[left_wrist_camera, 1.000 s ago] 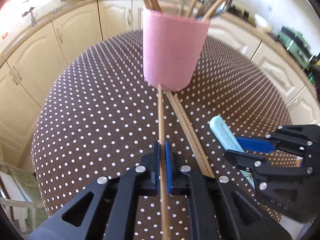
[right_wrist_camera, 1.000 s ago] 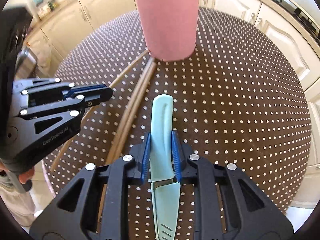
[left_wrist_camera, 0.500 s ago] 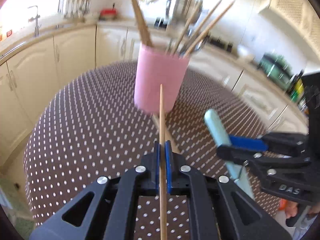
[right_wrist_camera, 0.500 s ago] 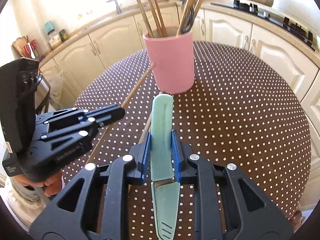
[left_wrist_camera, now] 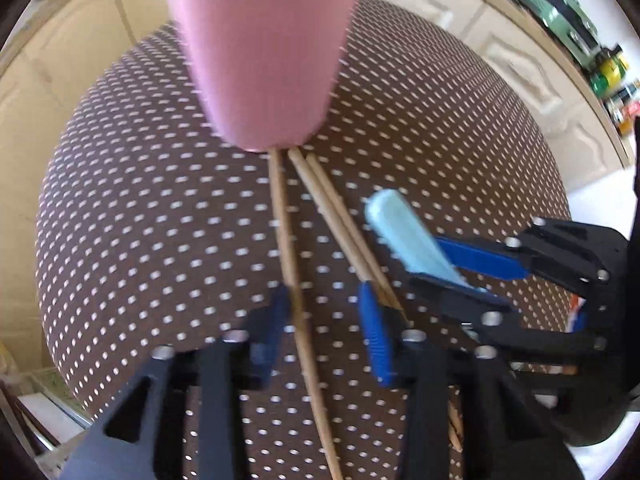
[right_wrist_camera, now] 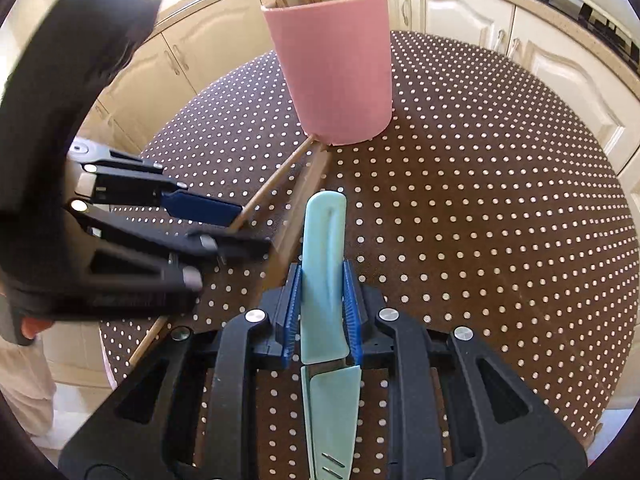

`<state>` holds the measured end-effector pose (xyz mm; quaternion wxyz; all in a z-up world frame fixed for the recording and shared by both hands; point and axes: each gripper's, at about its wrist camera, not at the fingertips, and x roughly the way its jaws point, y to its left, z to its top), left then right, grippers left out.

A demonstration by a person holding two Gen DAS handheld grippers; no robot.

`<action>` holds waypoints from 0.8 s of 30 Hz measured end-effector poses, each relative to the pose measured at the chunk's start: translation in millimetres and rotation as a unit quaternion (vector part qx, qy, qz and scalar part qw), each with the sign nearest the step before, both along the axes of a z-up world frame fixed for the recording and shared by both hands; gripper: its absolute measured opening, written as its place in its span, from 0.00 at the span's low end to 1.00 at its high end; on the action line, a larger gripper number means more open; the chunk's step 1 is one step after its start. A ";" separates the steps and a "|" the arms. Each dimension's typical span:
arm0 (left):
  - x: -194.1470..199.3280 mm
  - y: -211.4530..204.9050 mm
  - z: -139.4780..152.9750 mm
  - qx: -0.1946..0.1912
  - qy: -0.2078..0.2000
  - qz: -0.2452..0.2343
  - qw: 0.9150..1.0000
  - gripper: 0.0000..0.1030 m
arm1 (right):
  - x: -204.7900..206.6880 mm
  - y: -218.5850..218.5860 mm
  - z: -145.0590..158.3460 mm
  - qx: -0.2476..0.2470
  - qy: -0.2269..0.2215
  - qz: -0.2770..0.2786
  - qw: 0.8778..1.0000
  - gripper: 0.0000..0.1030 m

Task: Organize utensils
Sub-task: 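Lift the knife with the right tool while the left tool grasps a chopstick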

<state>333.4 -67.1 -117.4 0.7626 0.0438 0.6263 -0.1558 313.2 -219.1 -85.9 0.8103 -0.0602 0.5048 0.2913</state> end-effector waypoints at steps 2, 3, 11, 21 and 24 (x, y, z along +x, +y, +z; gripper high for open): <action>0.9 -5.9 1.1 0.017 -0.006 -0.009 1.000 0.38 | 2.6 -1.7 -2.8 0.001 0.004 -0.004 1.000 0.20; 3.1 -11.4 1.3 0.021 -0.011 -0.008 1.000 0.35 | 3.8 -2.3 -3.1 0.004 0.006 -0.004 1.000 0.20; -11.0 3.6 6.5 0.029 -0.060 0.018 0.998 0.05 | -4.4 -2.2 -5.3 0.012 0.003 0.002 1.000 0.20; -81.3 41.4 31.1 -0.041 -0.203 0.027 0.978 0.05 | -26.0 -20.3 27.2 0.065 -0.063 -0.012 0.996 0.20; -108.7 51.0 43.6 -0.062 -0.268 0.028 0.961 0.05 | -34.1 -26.0 40.9 0.082 -0.085 -0.014 0.993 0.20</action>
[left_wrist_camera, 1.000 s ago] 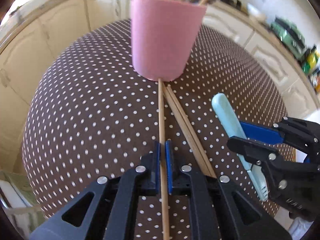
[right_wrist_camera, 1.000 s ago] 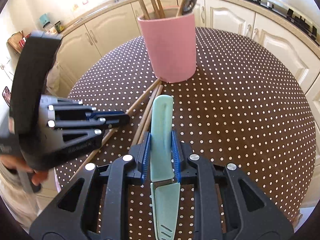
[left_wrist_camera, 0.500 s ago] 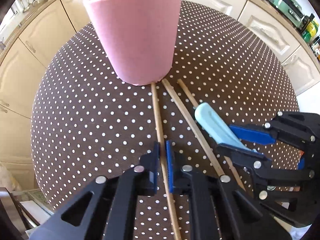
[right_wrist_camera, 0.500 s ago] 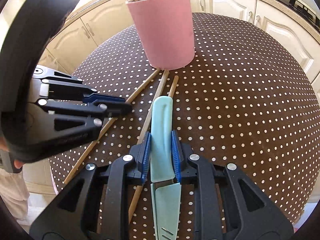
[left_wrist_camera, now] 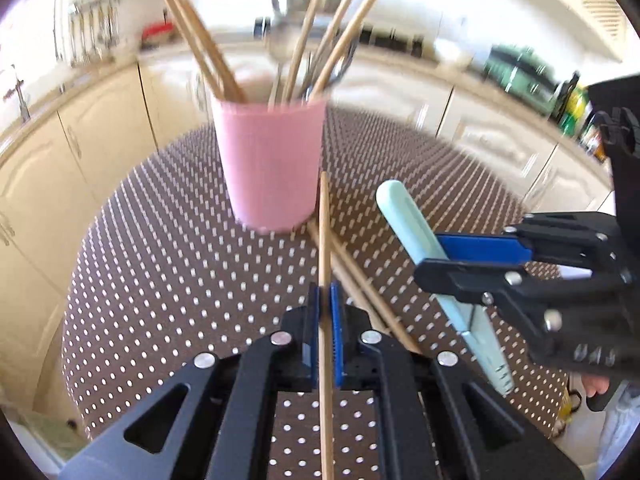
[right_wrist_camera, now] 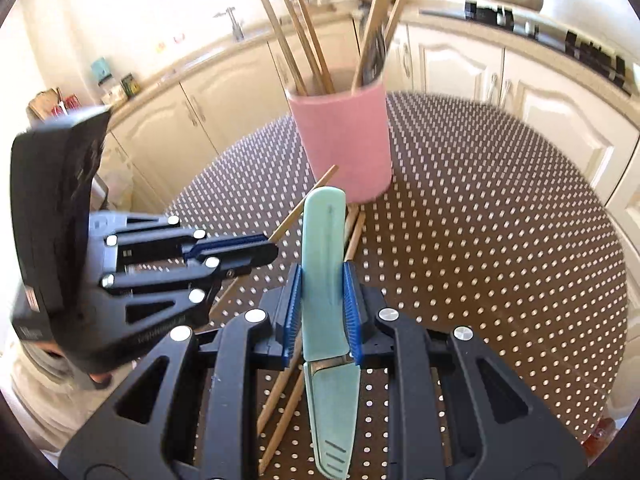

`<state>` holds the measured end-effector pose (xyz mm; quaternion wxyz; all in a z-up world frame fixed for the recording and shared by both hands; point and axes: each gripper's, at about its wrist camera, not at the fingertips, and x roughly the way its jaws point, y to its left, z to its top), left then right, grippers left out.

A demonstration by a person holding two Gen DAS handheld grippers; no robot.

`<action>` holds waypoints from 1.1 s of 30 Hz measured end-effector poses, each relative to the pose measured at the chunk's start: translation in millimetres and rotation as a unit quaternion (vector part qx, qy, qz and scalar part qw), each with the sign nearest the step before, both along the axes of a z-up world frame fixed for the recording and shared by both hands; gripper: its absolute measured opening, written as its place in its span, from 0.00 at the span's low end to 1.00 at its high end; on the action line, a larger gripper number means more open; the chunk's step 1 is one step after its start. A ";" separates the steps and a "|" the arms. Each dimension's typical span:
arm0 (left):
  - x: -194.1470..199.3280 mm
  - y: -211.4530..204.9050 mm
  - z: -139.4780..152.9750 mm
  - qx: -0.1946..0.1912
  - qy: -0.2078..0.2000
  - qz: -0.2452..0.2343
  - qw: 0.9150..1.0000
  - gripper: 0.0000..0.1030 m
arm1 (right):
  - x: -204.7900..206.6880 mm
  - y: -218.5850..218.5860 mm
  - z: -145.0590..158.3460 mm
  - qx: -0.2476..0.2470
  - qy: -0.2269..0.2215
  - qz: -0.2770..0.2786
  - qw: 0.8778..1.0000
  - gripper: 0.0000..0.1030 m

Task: Organize utensils
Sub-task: 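Lift the knife with the right tool while the left tool grasps a chopstick, then raise the light-blue knife and the chopstick above the pink cup with both tools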

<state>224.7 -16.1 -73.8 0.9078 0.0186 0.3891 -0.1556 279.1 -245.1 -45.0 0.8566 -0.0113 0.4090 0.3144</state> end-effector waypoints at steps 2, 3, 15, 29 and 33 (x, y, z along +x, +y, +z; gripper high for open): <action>-13.4 3.7 11.5 -0.019 -0.042 0.005 0.999 0.05 | -0.7 -7.1 8.4 0.012 -0.008 0.000 1.000 0.20; -18.2 7.2 15.0 -0.031 -0.059 0.005 0.998 0.05 | -2.4 -8.4 12.2 0.016 -0.012 0.000 1.000 0.20; -29.0 7.7 47.7 -0.084 -0.211 0.029 0.973 0.05 | 1.5 -1.3 38.9 0.061 -0.040 0.003 0.997 0.20; -10.5 -6.0 60.8 -0.132 -0.315 0.053 0.938 0.05 | 2.4 5.1 70.3 0.104 -0.078 0.007 0.991 0.20; -4.2 -2.8 71.8 -0.147 -0.339 0.067 0.927 0.05 | 7.3 8.8 87.5 0.118 -0.106 0.001 0.987 0.20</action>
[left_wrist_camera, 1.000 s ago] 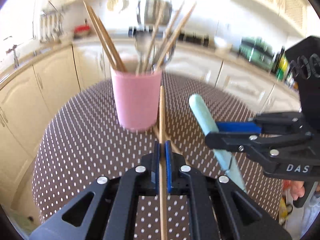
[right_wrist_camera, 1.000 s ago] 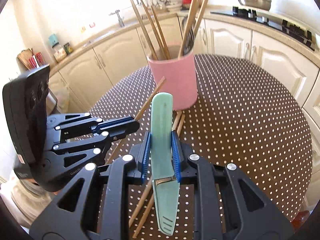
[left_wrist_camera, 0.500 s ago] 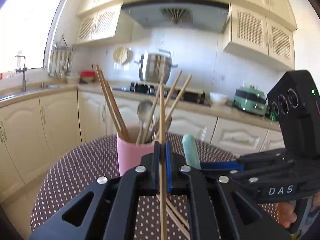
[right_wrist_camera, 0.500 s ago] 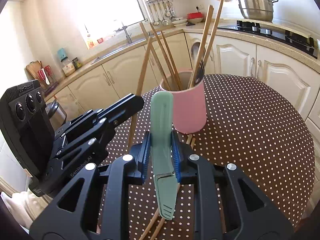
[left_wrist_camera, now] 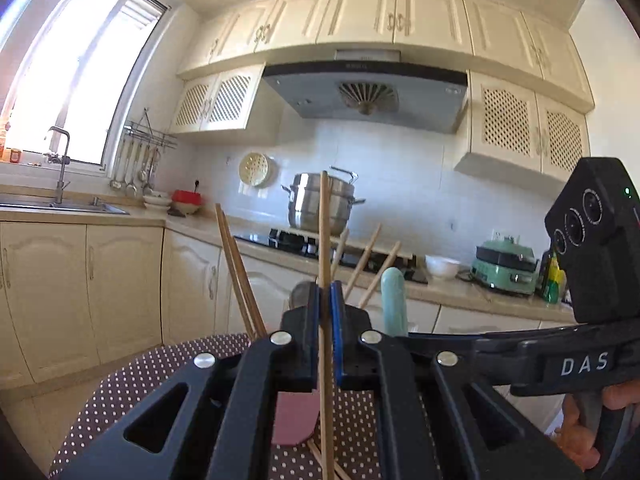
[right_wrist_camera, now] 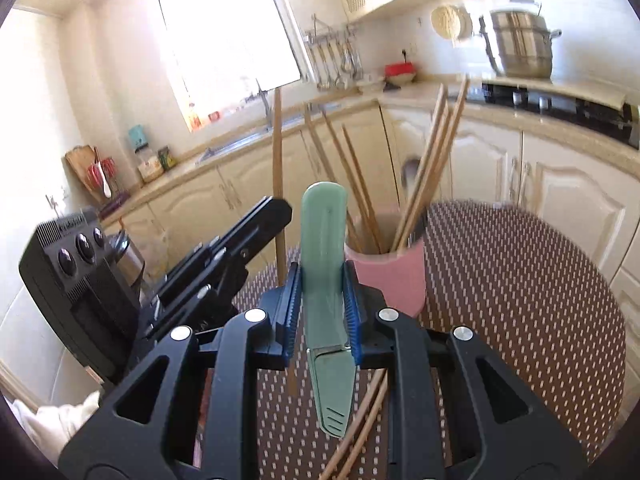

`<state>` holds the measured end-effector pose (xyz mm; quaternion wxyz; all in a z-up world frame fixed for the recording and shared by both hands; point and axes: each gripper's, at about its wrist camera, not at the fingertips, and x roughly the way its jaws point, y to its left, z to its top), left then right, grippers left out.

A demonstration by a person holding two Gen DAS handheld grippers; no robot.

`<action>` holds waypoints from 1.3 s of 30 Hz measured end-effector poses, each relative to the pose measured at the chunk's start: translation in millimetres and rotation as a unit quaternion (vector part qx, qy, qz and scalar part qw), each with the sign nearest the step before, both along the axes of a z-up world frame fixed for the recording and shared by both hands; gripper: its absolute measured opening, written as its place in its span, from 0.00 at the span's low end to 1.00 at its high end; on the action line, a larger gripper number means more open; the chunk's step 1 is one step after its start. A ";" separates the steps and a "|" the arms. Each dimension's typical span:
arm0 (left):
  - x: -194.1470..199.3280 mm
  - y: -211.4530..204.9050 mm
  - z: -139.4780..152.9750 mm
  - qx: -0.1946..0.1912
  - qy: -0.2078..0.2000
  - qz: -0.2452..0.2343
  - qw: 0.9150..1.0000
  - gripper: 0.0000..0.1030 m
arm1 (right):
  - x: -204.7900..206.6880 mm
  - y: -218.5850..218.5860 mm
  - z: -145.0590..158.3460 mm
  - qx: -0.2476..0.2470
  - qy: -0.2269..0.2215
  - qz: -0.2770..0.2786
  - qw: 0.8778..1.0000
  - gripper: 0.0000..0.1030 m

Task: Organize utensils
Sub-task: 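Raise the light-blue knife and the chopstick above the pink cup with both tools, then open the left tool to drop the chopstick while the right tool releases the knife into the cup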

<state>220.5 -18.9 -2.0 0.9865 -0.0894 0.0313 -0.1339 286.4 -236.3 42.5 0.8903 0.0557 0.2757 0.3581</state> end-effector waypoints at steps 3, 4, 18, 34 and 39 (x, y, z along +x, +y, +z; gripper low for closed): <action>7.3 1.7 12.8 -0.010 -0.021 0.012 1.000 0.05 | 4.2 5.0 15.3 0.016 -0.028 -0.010 0.999 0.20; 11.4 1.9 17.9 -0.015 -0.028 0.017 0.999 0.05 | 5.7 6.6 20.3 0.022 -0.038 -0.015 0.999 0.20; 70.6 9.7 39.8 -0.061 -0.081 0.085 0.991 0.05 | 50.6 29.4 52.7 0.045 -0.140 -0.086 0.985 0.20; 96.8 2.0 12.5 -0.050 -0.062 0.089 0.993 0.06 | 72.2 33.9 26.7 0.035 -0.136 -0.086 0.986 0.20; 87.3 3.8 6.7 -0.032 -0.044 0.081 0.995 0.06 | 67.2 32.6 21.7 0.030 -0.129 -0.089 0.987 0.20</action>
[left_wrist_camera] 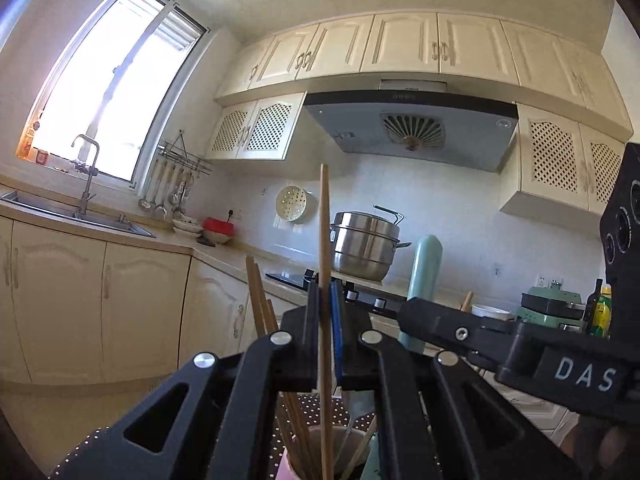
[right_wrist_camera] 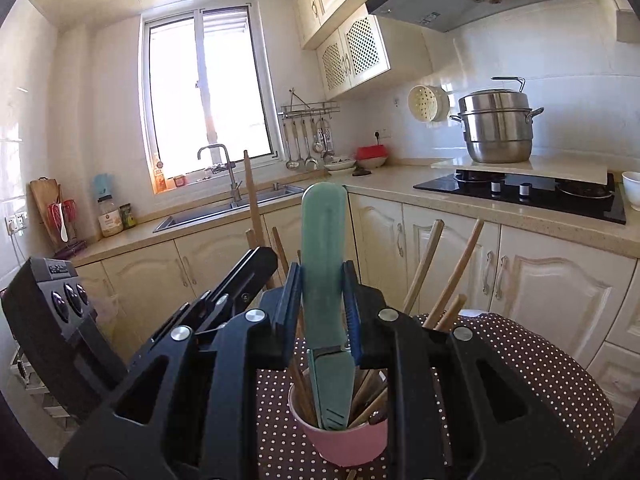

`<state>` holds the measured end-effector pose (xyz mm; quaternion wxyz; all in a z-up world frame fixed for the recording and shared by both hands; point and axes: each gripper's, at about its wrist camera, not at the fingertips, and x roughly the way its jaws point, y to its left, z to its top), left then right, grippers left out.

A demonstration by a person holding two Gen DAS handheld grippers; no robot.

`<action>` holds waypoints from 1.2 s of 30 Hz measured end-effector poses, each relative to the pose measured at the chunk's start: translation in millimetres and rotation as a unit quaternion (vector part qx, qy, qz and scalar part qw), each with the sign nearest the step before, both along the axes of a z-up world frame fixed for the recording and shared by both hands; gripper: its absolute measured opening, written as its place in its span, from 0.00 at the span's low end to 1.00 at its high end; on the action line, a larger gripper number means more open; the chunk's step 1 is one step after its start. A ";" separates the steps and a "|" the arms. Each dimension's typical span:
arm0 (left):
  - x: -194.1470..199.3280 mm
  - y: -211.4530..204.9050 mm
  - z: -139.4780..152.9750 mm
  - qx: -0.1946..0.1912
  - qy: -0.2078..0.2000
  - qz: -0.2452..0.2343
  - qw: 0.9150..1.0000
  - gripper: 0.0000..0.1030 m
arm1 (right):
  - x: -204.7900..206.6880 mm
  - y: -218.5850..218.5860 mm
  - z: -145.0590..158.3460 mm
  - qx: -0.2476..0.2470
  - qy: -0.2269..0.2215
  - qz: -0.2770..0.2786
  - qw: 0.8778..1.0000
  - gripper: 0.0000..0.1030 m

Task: Organize utensils
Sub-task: 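Open the left tool to drop the chopstick while the right tool releases the knife into the cup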

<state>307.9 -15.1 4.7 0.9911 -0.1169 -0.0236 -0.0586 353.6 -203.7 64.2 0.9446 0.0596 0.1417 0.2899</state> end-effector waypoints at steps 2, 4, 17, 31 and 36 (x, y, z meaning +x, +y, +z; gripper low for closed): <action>-4.8 0.1 -2.9 0.014 0.007 -0.003 1.000 0.06 | -0.9 -0.3 -2.3 -0.003 0.005 -0.002 1.000 0.20; -7.6 2.4 -6.4 0.017 0.019 -0.003 1.000 0.07 | -3.8 -0.8 -6.0 -0.005 0.008 -0.006 1.000 0.20; -29.6 22.3 -15.3 0.018 0.074 0.007 0.997 0.43 | -18.6 0.0 -23.5 -0.019 0.025 -0.033 0.999 0.20; -34.8 32.8 -30.8 0.042 0.146 0.022 0.988 0.53 | -17.2 13.3 -53.2 -0.054 0.057 -0.045 0.996 0.20; -39.4 37.1 -30.5 0.042 0.157 0.030 0.986 0.58 | -20.8 14.6 -51.8 -0.054 0.058 -0.044 0.996 0.22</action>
